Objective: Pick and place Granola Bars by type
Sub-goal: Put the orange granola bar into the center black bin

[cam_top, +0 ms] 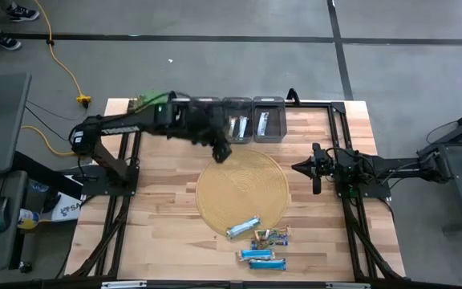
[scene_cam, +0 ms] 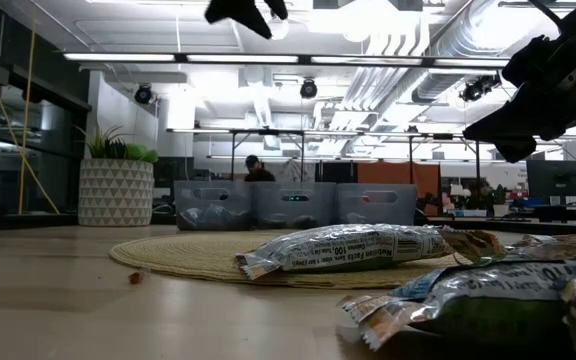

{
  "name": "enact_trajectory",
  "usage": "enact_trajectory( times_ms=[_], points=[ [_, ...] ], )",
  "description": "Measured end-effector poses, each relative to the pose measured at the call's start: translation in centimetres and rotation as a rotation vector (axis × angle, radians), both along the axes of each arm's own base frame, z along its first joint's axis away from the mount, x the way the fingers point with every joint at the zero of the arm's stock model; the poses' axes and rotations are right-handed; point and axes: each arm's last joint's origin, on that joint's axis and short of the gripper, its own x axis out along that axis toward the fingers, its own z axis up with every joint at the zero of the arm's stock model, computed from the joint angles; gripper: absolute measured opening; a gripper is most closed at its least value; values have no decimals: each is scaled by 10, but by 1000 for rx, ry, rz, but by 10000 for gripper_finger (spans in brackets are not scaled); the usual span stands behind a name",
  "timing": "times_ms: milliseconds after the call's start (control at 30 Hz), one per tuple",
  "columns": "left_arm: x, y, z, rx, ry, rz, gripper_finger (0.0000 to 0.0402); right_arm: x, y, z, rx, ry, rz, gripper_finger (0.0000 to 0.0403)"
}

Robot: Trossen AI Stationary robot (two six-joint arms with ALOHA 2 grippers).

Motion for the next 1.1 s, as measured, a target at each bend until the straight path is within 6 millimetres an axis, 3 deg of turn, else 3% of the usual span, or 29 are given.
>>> enact_trajectory(
  times_ms=[333,500,800,1100],
  points=[
    [5,-62,-6,105,19,-49,208,0,0,0,0,0,0,0],
    [15,-85,-22,155,86,-148,208,0,0,0,0,0,0,0],
    [52,-123,-70,149,152,-218,208,0,0,0,0,2,0,0],
    [87,-145,-121,38,163,-151,208,1,0,-2,0,14,0,0]
  ],
)
